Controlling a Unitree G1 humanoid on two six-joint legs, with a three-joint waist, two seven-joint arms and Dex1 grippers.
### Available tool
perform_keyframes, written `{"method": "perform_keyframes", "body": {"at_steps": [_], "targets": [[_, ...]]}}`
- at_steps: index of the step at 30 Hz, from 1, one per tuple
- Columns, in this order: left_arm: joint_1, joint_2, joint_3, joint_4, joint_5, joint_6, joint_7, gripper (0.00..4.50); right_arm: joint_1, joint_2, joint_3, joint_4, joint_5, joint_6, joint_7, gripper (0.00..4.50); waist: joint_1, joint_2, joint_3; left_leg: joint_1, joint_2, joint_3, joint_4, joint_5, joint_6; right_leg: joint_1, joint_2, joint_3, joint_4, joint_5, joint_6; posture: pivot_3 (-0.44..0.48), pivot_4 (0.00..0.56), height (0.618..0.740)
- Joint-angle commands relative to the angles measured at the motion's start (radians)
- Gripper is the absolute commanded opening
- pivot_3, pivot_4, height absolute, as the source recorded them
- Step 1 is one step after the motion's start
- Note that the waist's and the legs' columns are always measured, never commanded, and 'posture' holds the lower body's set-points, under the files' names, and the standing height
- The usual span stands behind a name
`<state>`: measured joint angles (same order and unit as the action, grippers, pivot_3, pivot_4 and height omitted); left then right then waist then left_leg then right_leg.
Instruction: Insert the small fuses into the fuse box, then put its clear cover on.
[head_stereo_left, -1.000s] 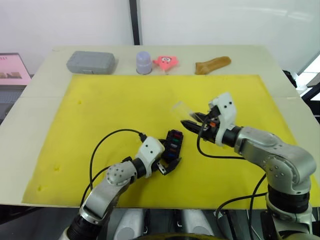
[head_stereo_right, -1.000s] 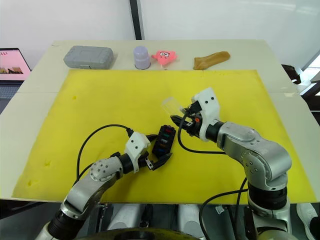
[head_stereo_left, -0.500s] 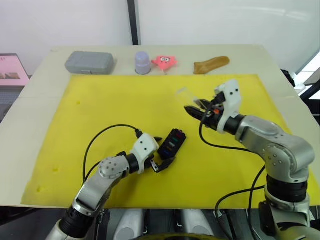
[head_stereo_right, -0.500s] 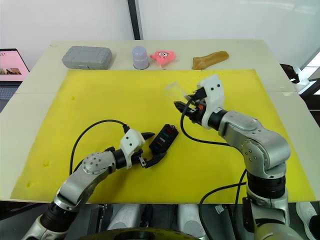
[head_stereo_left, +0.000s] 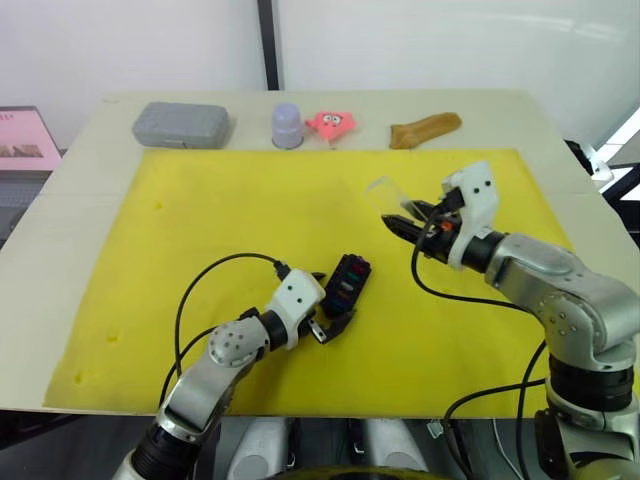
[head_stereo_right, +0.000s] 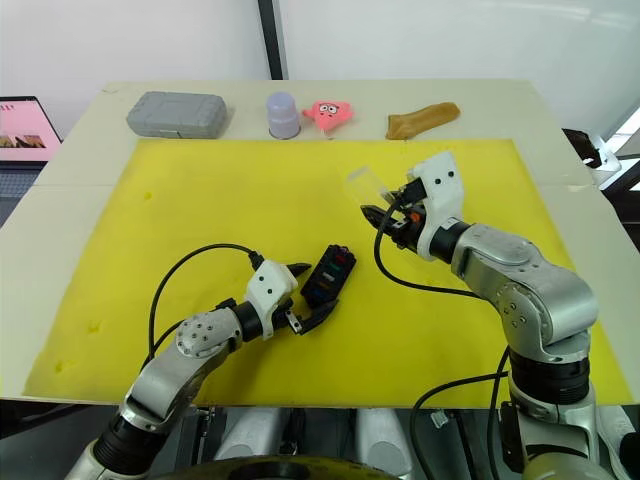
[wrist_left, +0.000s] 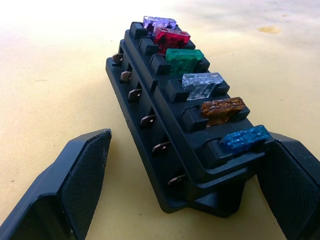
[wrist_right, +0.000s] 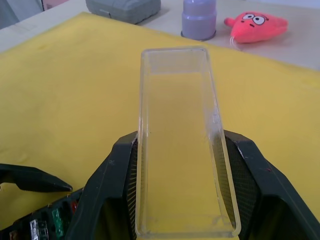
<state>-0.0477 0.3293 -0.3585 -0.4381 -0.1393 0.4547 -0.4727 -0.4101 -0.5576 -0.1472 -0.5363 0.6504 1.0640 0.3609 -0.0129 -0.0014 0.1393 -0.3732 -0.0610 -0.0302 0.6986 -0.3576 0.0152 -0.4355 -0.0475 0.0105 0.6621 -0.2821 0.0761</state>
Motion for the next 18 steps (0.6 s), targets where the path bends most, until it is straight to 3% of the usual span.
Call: {"method": "perform_keyframes", "body": {"at_steps": [1, 5, 18], "targets": [[0.009, 0.011, 0.067, -0.068, -0.046, 0.025, -0.012, 4.5, -0.032, -0.012, -0.012, -0.028, 0.01, -0.013, 0.008, 1.72, 0.001, 0.0, 0.0, 0.0, 0.0, 0.0, 0.0, 0.0, 0.0, 0.0, 0.0, 0.0, 0.0, 0.0, 0.0, 0.0, 0.15, 0.74], [0.005, 0.025, 0.084, -0.084, -0.07, 0.041, -0.031, 4.5, -0.047, -0.01, -0.002, -0.014, 0.009, -0.014, 0.012, 1.72, 0.002, 0.0, 0.0, 0.0, 0.0, 0.0, 0.0, 0.0, 0.0, 0.0, 0.0, 0.0, 0.0, 0.0, 0.0, 0.0, 0.15, 0.74], [-0.018, -0.005, 0.017, 0.029, 0.016, -0.021, -0.009, 4.5, -0.026, -0.003, -0.001, -0.04, 0.031, 0.0, 0.01, 1.72, 0.004, 0.0, 0.0, 0.0, 0.0, 0.0, 0.0, 0.0, 0.0, 0.0, 0.0, 0.0, 0.0, 0.0, 0.0, 0.0, 0.15, 0.74]]}}
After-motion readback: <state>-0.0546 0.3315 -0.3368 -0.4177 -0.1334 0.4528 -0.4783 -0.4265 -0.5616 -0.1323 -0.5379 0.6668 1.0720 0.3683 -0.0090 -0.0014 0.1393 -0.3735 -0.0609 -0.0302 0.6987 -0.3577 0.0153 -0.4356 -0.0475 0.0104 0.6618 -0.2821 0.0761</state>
